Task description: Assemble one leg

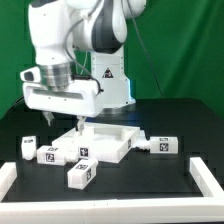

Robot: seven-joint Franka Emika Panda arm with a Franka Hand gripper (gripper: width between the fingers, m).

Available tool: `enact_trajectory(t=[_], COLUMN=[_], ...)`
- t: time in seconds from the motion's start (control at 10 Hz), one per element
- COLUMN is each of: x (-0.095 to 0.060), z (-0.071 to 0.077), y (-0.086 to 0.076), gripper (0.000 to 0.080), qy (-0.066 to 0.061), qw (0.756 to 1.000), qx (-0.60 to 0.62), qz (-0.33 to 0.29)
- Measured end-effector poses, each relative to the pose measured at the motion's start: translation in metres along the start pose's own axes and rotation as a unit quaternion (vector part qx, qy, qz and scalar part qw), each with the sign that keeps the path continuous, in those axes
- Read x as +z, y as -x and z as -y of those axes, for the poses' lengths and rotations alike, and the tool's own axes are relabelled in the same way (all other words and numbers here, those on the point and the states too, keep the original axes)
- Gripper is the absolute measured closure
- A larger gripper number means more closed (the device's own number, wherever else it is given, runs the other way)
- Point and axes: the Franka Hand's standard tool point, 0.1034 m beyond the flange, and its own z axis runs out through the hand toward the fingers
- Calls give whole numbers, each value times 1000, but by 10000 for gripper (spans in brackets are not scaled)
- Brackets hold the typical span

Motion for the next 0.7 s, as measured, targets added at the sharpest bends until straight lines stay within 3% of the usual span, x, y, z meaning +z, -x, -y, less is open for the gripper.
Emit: enact_trajectory(t=[0.1, 0.5, 0.7], x=[6, 6, 12], z=[4, 2, -22], y=[3, 2, 5], gripper=[151, 151, 151], qy=[6, 7, 12], qw=[1000, 1000, 999], qx=[-16, -24, -35], qz=[0, -3, -19])
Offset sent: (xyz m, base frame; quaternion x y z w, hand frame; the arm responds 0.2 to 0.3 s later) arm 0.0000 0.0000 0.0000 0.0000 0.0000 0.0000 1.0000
